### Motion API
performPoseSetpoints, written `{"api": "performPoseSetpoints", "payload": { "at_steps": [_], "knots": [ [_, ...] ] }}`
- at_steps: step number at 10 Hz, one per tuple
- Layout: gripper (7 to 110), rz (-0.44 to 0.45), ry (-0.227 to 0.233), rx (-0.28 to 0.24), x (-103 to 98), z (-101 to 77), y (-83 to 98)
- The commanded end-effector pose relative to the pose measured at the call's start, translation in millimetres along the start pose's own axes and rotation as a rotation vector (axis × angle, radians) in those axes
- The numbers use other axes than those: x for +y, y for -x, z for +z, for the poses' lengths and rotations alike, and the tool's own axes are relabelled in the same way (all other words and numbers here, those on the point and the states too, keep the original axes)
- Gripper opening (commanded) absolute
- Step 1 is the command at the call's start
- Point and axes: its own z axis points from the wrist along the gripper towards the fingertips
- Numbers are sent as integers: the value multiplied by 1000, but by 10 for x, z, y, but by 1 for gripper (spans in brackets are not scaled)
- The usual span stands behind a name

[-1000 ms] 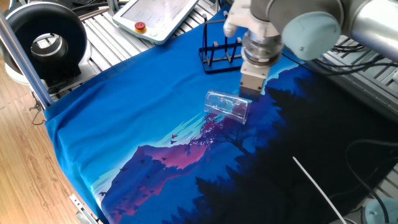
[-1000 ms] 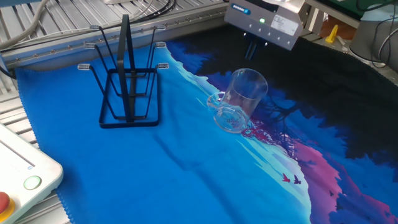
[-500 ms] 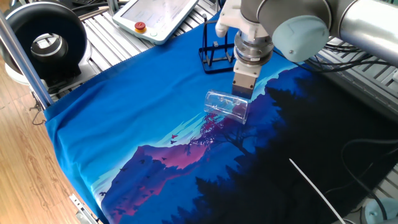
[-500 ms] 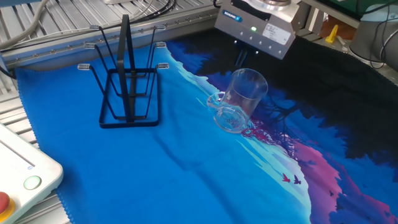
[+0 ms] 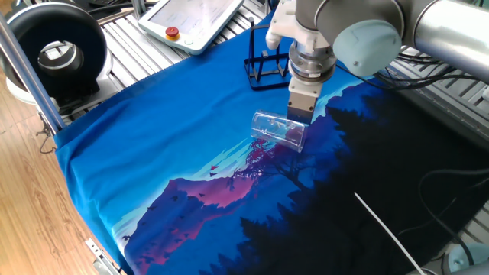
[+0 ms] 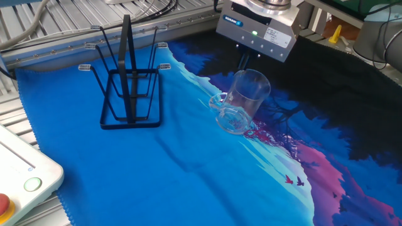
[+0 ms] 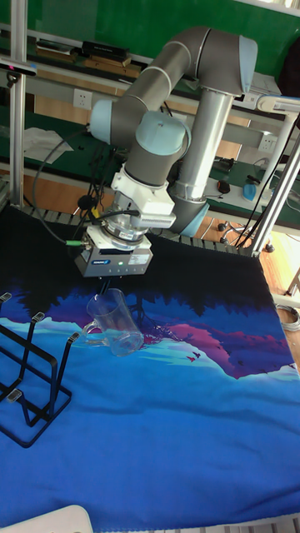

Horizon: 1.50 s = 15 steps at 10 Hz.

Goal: Put the cup on the cup rack

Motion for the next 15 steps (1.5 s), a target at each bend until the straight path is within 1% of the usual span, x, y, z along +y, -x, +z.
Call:
{"api": "performPoseSetpoints", "payload": {
  "at_steps": [1,5,8,11,13,14,15],
  "knots": [
    [7,-3,22,6,33,29,-29],
    [7,-9,24,14,30,36,-57],
    [7,-19,40,29,73,16,-112],
    [7,-19,72,41,184,-81,-177],
    [7,-11,90,30,233,-94,-158],
    [7,-5,108,21,279,-83,-117],
    [7,2,138,18,358,-86,-98]
  ]
}}
